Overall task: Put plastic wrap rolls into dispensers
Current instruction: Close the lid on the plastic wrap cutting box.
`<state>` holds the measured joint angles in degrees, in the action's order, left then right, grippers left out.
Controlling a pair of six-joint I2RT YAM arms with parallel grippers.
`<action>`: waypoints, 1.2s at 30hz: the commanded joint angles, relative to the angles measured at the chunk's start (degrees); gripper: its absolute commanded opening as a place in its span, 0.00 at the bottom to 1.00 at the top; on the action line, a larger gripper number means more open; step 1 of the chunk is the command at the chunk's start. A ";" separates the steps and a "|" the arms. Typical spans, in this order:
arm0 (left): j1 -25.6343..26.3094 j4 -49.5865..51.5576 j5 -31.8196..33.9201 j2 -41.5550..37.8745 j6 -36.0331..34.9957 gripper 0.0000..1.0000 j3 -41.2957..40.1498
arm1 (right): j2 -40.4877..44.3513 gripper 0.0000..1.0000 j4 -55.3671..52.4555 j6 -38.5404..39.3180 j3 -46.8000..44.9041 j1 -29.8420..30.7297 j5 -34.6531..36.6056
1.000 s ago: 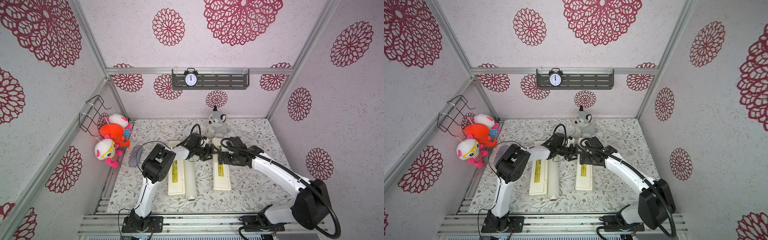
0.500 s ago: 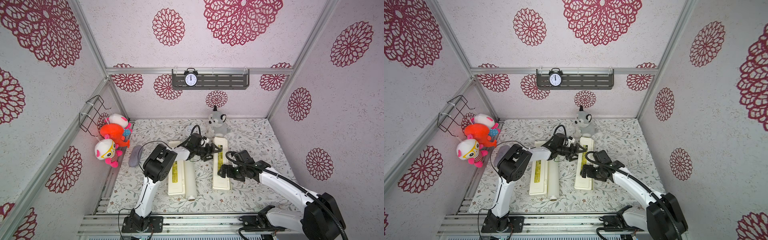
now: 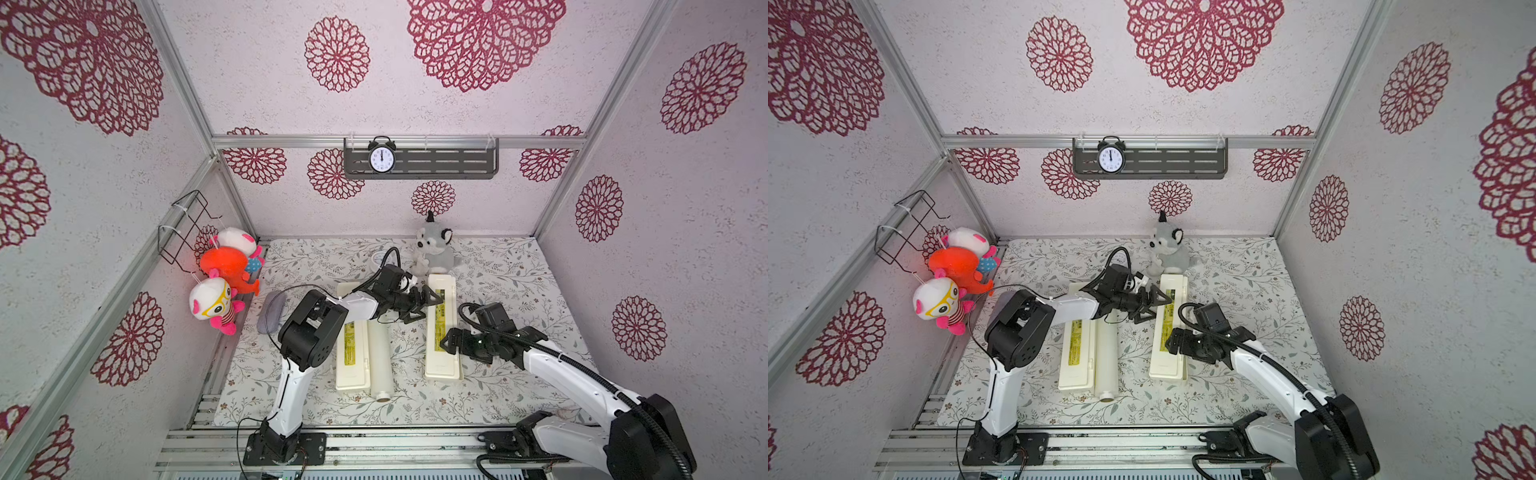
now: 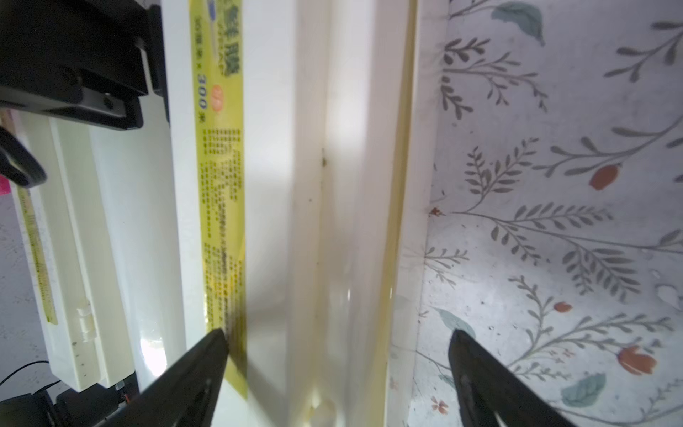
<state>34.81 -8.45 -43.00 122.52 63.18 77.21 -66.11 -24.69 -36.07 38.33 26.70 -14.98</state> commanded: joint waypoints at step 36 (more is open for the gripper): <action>5.35 8.10 -9.86 -11.63 -3.07 0.67 -9.02 | 7.24 0.88 8.74 -5.35 -5.84 -1.39 -12.56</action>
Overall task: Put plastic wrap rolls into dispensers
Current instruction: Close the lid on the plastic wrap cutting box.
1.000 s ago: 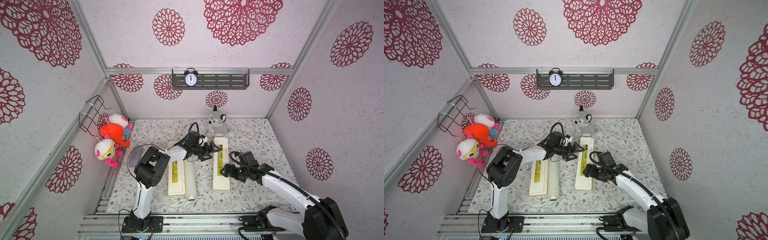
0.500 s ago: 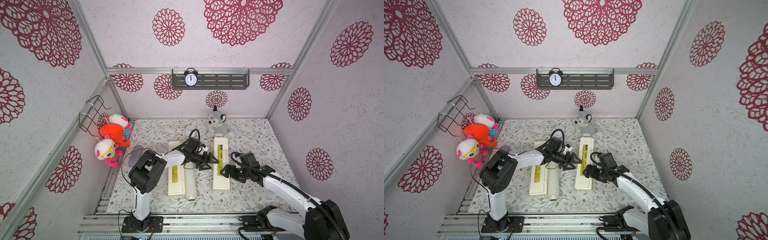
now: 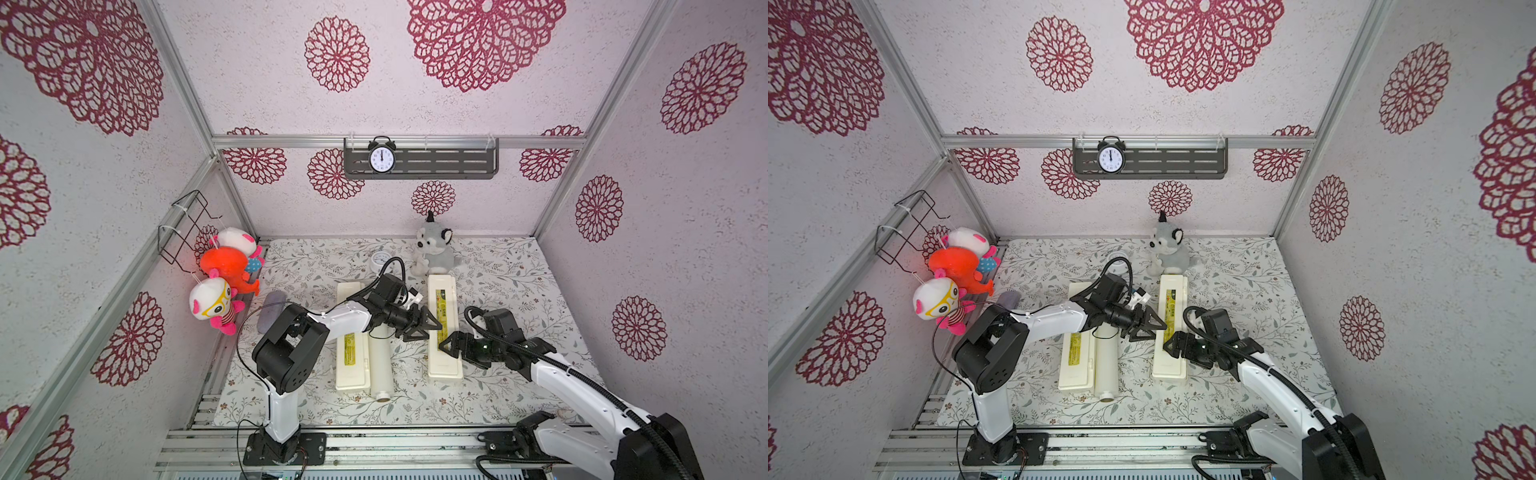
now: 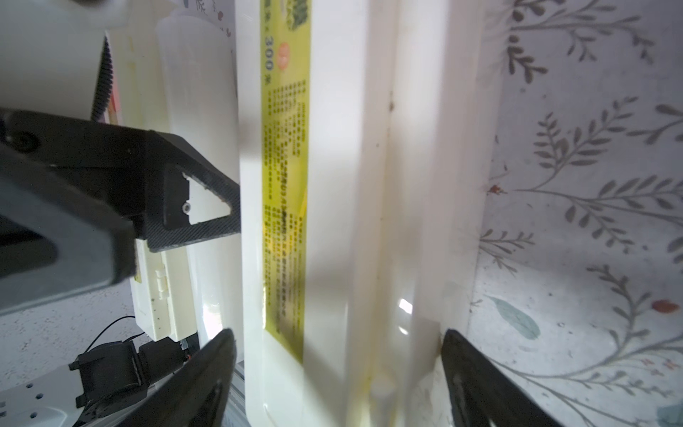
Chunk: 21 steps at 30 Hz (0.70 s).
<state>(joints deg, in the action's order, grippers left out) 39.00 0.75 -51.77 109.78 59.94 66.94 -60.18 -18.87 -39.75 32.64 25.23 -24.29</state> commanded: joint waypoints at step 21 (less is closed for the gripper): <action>2.09 11.41 4.37 8.06 -6.94 0.62 5.55 | -0.98 0.78 3.25 -0.99 -2.35 -0.17 -2.79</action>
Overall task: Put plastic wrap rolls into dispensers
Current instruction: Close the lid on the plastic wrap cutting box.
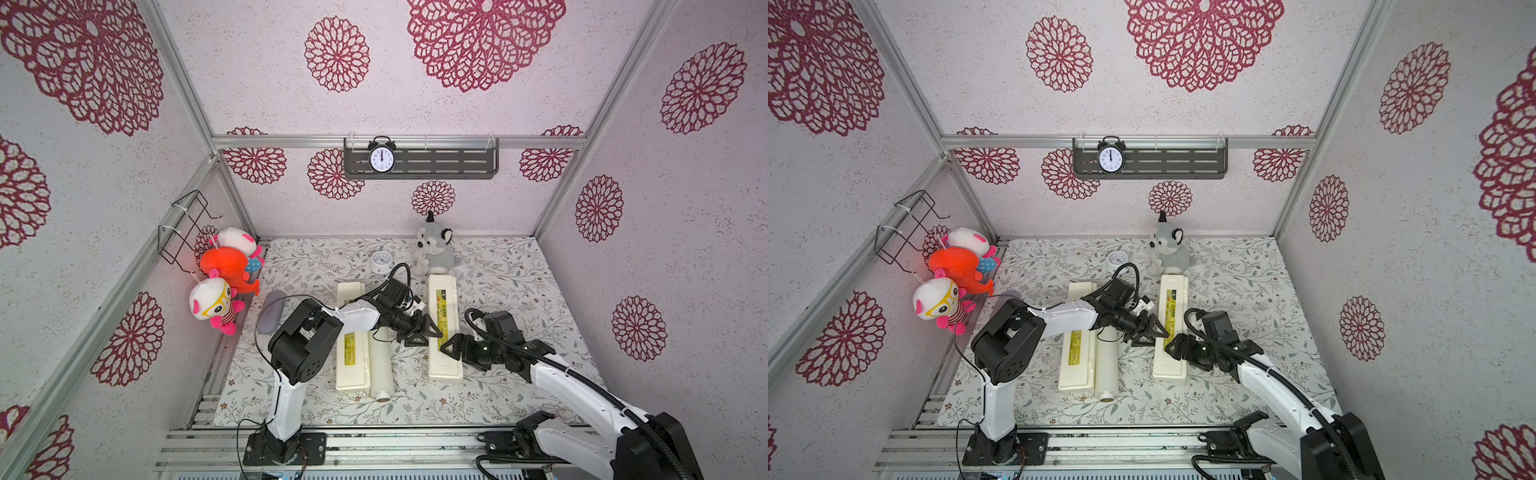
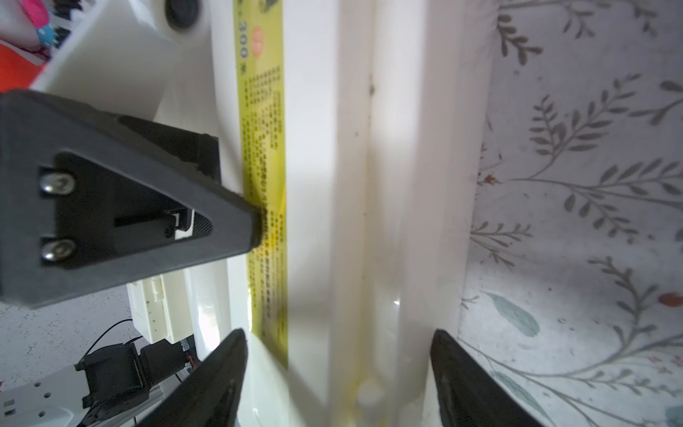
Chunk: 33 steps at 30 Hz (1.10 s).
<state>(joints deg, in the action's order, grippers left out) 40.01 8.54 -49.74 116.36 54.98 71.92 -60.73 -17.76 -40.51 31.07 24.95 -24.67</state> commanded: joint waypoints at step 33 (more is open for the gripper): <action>2.05 10.24 5.42 3.01 -4.25 0.65 3.53 | 7.07 0.84 -7.20 3.97 -4.38 -7.57 -12.41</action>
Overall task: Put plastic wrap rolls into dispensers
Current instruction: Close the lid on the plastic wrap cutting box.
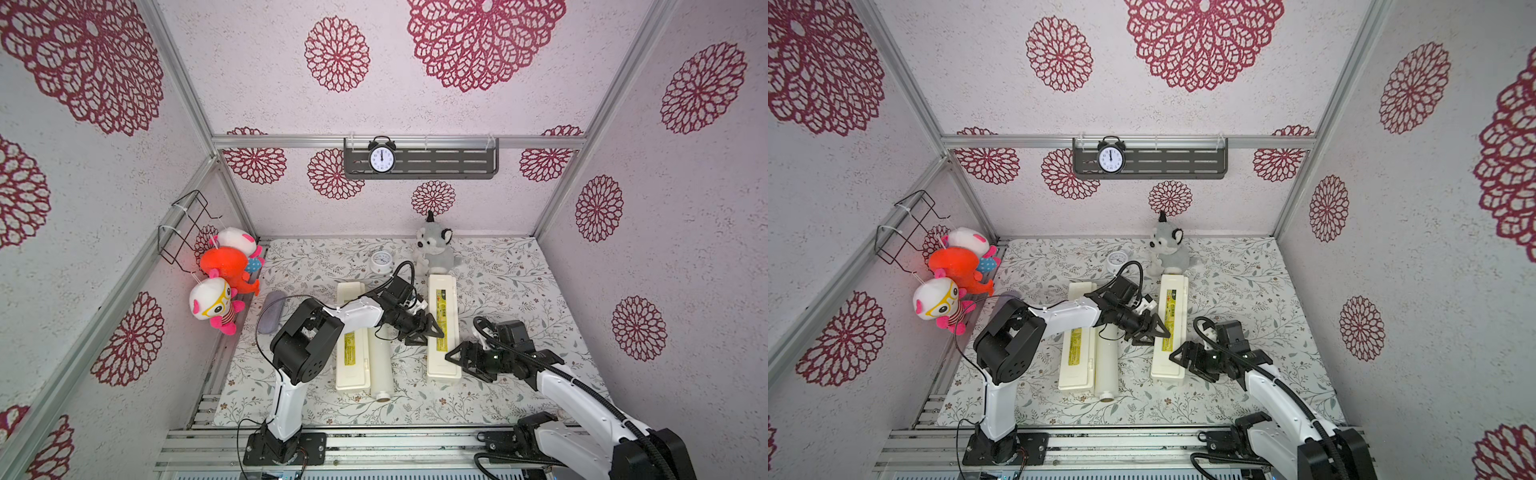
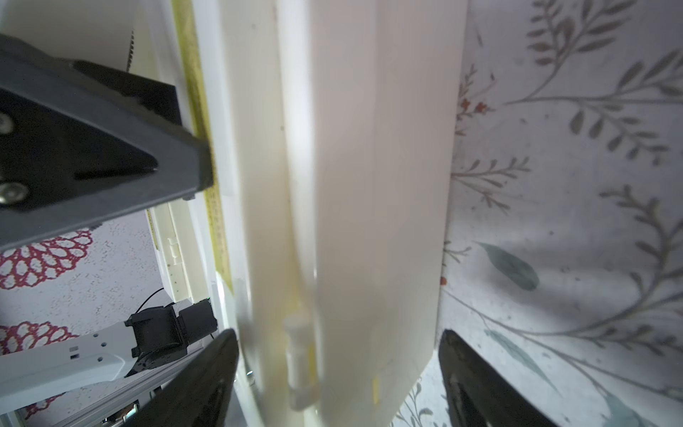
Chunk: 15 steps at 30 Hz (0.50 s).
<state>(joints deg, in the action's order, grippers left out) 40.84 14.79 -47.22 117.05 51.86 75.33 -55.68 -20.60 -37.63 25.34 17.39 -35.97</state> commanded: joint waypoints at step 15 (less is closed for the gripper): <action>1.26 2.94 3.09 2.57 -0.27 0.65 -0.88 | 0.86 0.54 8.40 -7.51 -4.14 0.23 -5.09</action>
<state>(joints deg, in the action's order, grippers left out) 40.84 15.35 -47.00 117.21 51.86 75.61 -54.33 -13.28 -43.18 21.67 17.28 -39.22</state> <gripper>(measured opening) 0.647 0.553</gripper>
